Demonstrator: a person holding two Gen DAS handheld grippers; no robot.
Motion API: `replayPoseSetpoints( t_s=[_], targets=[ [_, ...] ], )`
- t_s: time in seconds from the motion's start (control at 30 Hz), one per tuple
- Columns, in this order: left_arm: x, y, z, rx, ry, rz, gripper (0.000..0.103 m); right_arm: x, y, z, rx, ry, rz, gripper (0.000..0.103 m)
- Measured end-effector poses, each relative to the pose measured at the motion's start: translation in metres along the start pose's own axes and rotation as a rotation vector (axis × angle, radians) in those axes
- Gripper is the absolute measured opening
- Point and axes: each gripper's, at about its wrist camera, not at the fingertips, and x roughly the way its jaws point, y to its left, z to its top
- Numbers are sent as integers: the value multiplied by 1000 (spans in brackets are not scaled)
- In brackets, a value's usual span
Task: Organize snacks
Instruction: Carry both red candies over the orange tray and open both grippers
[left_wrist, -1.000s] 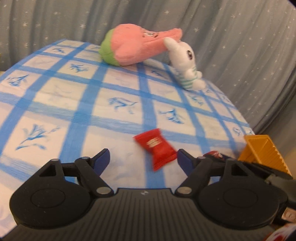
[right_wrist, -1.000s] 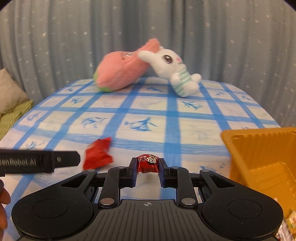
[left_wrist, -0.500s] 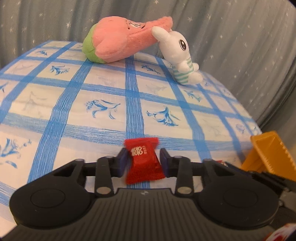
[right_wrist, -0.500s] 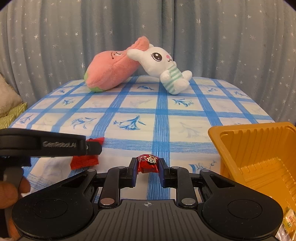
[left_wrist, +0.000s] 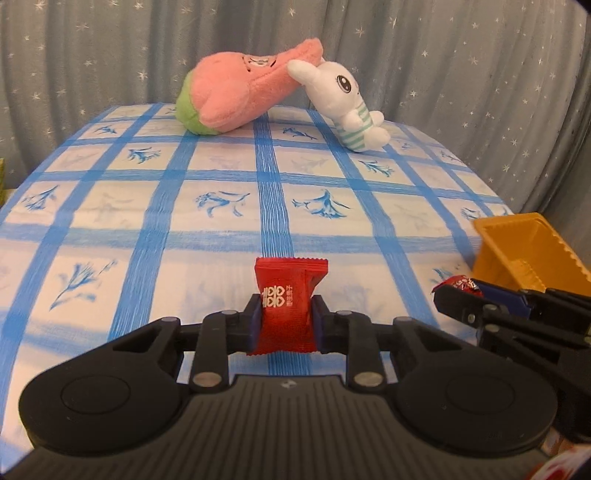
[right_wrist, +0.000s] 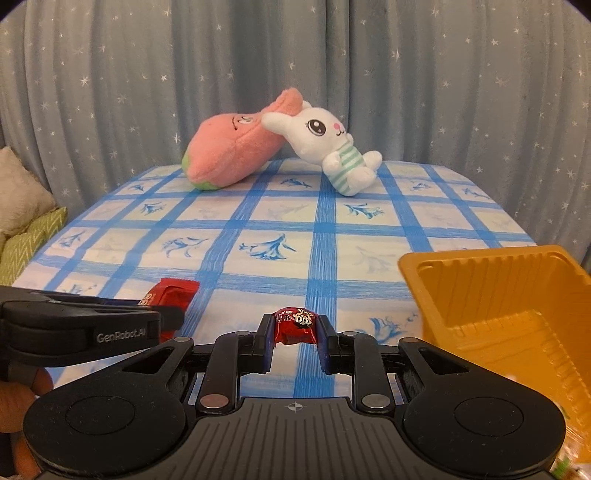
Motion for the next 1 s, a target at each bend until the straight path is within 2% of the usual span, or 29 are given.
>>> replayPoseSetpoints(
  t_s=[0.27,0.53,0.77,1.0],
  targets=[
    [-74,-21,-27,-39,-4,19,24,-71,-8,-12,44,6,-11,24],
    [-142,-58,-55,-35,-16,-7,24,-146,-17,-32,102,20,-43,24],
    [-183,-81,-77,-24,-19,-8,24,-199,-17,-49,102,21,-54,24],
    [-206,-102,-95,0,-7,-17,24,-231,-22,-59,108,5,-66,24]
  ],
)
